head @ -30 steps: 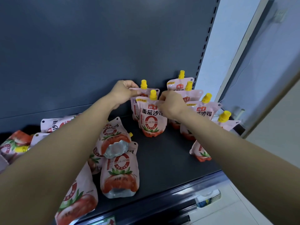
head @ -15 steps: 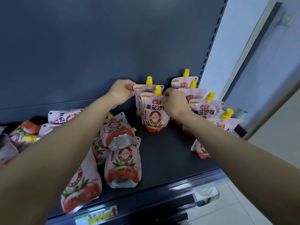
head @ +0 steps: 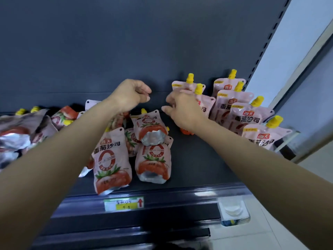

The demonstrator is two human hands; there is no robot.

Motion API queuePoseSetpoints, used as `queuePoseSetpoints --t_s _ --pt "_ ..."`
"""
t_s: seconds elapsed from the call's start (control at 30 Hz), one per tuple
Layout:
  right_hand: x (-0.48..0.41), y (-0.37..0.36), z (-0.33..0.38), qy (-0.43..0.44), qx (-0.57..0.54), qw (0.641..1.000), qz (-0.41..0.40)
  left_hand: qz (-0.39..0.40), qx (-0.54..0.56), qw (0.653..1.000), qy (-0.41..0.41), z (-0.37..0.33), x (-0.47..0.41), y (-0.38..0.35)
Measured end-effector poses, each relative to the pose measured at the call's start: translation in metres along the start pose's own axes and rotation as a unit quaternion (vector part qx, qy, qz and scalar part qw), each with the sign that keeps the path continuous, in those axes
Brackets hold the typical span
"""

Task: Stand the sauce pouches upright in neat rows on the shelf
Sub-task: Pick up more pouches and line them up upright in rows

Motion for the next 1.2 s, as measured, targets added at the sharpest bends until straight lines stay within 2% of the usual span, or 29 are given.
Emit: queuePoseSetpoints --t_s 0.1,0.2,0.37,0.5,0.57,0.7,0.83,0.9,1.0,1.1,1.2 --pt "-0.014 -0.036 0.002 -0.089 -0.033 0.989 0.11 0.0 -0.003 1.0 0.025 0.018 0.022 0.01" --pt "-0.023 -0.061 0.001 -0.168 -0.097 0.962 0.191 -0.005 -0.015 0.999 0.046 0.032 0.038 0.017" --pt "-0.033 -0.076 -0.002 -0.275 -0.246 0.912 0.179 -0.012 -0.038 0.998 0.056 0.042 0.052 0.015" --pt "-0.039 -0.086 -0.007 -0.354 -0.305 0.86 0.207 -0.022 -0.044 0.998 0.048 0.046 0.057 0.015" --pt "-0.042 -0.088 -0.008 -0.373 -0.319 0.841 0.229 -0.028 -0.038 0.998 0.051 0.048 0.058 0.015" --pt "-0.037 -0.081 -0.003 -0.371 -0.356 0.825 0.237 -0.051 -0.015 0.997 0.063 0.048 0.061 0.017" --pt "-0.031 -0.073 0.001 -0.346 -0.4 0.829 0.183 -0.065 -0.006 0.995 0.071 0.044 0.065 0.017" --pt "-0.027 -0.065 0.003 -0.324 -0.425 0.837 0.119 -0.072 0.002 0.995 0.073 0.04 0.068 0.014" --pt "-0.016 -0.049 0.006 -0.259 -0.423 0.868 0.024 -0.074 -0.003 0.994 0.082 0.037 0.073 0.009" --pt "0.0 -0.032 0.007 -0.194 -0.415 0.888 -0.047 -0.049 -0.031 0.993 0.098 0.036 0.077 -0.003" --pt "0.014 -0.017 0.004 -0.159 -0.412 0.891 -0.107 -0.004 -0.107 0.989 0.103 0.029 0.081 -0.02"
Point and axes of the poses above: each hand's wrist, its own x-axis away from the middle knuckle, its own y-axis out of the back of the hand, z = x × y, the point moved 3 cm from there along -x, towards the middle knuckle, and after that the axes turned 4 degrees about -x, right-handed, at the moved point
